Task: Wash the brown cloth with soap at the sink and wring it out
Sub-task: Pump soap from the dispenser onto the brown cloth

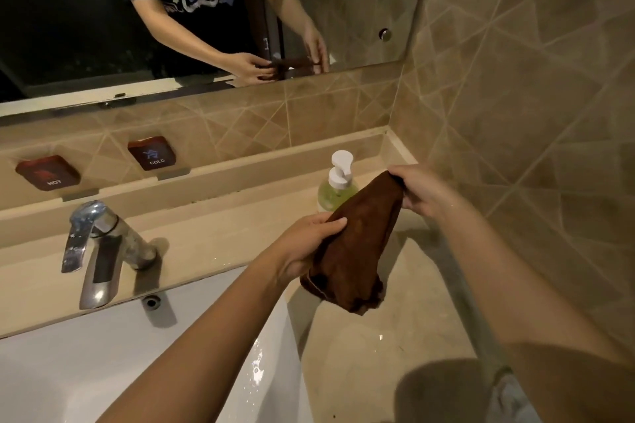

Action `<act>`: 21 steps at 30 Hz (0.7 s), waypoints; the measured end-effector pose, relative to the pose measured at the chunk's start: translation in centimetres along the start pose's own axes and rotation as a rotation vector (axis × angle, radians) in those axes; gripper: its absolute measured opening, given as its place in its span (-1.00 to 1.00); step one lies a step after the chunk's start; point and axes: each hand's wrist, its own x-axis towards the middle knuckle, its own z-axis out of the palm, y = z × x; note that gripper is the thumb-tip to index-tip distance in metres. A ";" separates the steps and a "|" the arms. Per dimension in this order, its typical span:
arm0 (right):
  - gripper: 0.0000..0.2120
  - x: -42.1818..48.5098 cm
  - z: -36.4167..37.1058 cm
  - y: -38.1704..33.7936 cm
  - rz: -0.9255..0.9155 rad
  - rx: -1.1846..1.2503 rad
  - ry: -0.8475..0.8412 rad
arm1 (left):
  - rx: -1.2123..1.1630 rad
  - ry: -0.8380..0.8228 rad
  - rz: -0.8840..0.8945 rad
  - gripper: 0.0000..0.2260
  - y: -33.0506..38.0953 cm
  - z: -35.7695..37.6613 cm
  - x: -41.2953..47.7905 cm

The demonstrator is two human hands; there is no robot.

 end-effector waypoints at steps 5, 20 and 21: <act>-0.87 4.4 1.4 -0.6 -0.011 -0.563 0.005 | -0.241 0.103 -0.041 -0.76 1.0 -0.9 3.5; -0.47 8.4 9.3 -3.0 -0.442 -0.967 -0.336 | -0.605 -0.022 -0.073 -0.77 1.5 -2.2 5.4; -0.48 8.7 9.3 -2.8 -0.467 -0.974 -0.316 | -0.603 -0.030 -0.065 -0.77 1.5 -2.3 5.4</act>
